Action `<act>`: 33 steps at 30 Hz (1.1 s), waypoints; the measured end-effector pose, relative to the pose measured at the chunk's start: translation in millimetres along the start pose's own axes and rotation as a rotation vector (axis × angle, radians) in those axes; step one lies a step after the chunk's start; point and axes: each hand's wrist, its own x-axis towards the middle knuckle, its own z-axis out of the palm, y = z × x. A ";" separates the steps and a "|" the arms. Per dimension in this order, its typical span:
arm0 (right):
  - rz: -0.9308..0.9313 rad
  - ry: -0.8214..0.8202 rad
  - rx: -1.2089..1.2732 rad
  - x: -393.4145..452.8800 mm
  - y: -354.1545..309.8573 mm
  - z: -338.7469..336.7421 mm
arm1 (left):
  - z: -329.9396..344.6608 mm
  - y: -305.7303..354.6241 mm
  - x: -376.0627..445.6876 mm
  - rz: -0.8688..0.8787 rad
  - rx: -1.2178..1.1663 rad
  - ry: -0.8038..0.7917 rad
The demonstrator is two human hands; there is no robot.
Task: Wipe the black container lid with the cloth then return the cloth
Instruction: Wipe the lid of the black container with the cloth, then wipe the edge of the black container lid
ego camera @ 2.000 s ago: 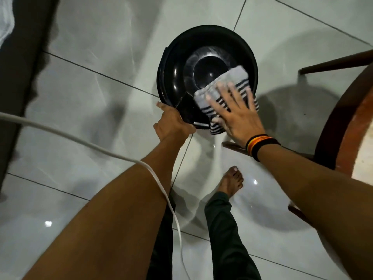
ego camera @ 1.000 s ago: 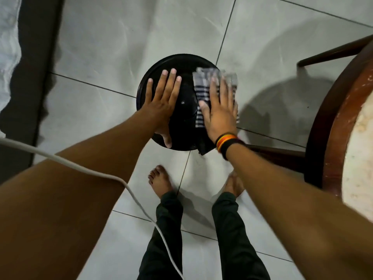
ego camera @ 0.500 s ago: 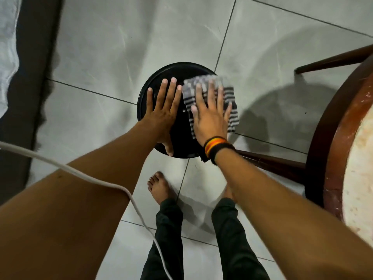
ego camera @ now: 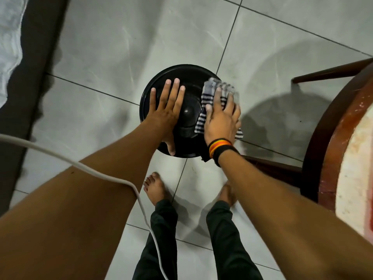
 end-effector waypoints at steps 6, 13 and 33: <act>-0.163 -0.015 -0.118 -44.1 -22.1 13.7 | -1.8 3.9 -2.2 -0.022 0.029 0.001; 0.229 0.089 0.415 -23.6 -2.7 -22.3 | -23.7 11.0 -10.6 -0.098 -0.455 0.087; 0.230 0.224 0.943 -124.6 39.9 -185.5 | -137.3 132.0 -137.6 -0.194 -1.613 0.415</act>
